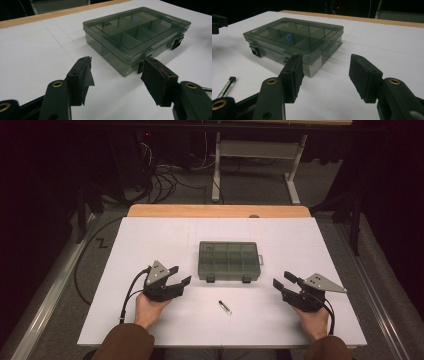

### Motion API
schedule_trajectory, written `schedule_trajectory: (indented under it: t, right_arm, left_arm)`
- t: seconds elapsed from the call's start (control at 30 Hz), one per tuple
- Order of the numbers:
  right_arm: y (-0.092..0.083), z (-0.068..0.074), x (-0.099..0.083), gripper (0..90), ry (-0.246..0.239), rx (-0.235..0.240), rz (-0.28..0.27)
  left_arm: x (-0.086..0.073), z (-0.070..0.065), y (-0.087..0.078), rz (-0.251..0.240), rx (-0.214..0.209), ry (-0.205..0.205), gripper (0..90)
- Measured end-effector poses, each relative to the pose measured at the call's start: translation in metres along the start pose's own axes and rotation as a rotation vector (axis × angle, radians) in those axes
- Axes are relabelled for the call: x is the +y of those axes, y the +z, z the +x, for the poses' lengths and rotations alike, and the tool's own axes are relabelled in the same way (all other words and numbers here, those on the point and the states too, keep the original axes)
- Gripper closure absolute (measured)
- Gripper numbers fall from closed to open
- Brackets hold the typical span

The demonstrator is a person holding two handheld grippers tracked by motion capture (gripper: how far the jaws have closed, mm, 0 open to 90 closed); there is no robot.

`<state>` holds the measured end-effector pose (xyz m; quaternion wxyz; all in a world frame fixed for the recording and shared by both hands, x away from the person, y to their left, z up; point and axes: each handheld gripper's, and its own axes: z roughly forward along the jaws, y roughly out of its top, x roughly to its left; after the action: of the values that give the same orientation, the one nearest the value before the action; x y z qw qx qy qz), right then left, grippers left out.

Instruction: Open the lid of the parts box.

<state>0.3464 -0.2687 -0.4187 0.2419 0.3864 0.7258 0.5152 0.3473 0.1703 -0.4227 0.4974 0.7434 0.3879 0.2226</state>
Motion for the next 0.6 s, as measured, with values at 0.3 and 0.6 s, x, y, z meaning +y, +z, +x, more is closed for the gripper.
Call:
schedule_trajectory:
  t: [0.3, 0.6]
  right_arm:
    - [0.007, 0.002, 0.002, 45.5, 0.005, 0.015, 0.004]
    - [0.013, 0.005, 0.004, 46.2, 0.002, 0.030, -0.001]
  left_arm:
    - [0.001, -0.002, 0.008, 0.015, -0.008, 0.010, 40.6]
    - [0.003, -0.004, 0.015, 0.019, -0.010, 0.019, 41.1]
